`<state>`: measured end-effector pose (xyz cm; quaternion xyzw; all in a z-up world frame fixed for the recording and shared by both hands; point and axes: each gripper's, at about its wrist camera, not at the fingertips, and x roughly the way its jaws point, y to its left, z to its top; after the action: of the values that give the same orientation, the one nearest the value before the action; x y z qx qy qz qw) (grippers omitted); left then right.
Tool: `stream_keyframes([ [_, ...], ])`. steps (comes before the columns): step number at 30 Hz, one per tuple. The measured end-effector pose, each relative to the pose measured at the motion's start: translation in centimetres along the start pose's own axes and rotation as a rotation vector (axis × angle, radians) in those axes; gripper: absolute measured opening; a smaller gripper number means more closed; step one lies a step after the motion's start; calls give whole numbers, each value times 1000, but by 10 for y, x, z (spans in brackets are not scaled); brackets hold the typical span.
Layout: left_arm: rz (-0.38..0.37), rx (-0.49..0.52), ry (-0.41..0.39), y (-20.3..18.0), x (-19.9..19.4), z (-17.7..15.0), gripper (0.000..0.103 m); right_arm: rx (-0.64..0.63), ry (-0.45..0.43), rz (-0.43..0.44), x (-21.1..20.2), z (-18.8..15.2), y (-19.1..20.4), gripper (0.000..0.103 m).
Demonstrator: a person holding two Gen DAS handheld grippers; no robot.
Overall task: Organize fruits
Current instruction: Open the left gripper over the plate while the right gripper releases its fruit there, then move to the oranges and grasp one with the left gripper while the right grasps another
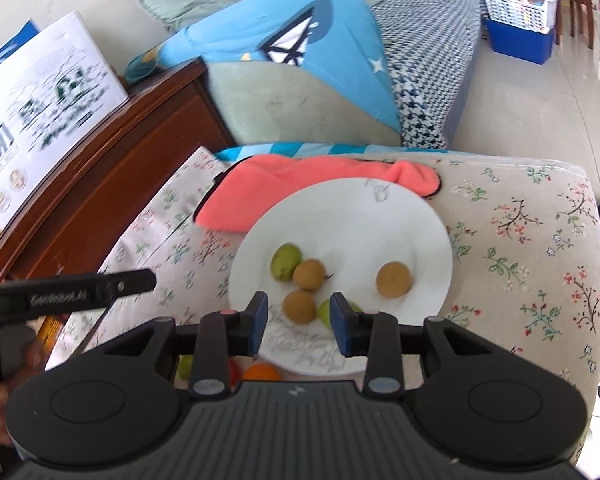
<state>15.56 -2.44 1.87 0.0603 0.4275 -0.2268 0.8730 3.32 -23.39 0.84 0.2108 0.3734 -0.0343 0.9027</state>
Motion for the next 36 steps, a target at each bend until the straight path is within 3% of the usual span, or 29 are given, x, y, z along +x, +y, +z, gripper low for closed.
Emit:
stream_keyframes([
  [6,-35,-2,48,12,4,-14,81,-52,38,31,-2,-15,13,36],
  [23,-108,165,120,13,6,-59,80,-265,211,83,18,-59,44,36],
  [36,-130,252,158,-2,14,-75,78,-457,221,35,29,-77,66,40],
])
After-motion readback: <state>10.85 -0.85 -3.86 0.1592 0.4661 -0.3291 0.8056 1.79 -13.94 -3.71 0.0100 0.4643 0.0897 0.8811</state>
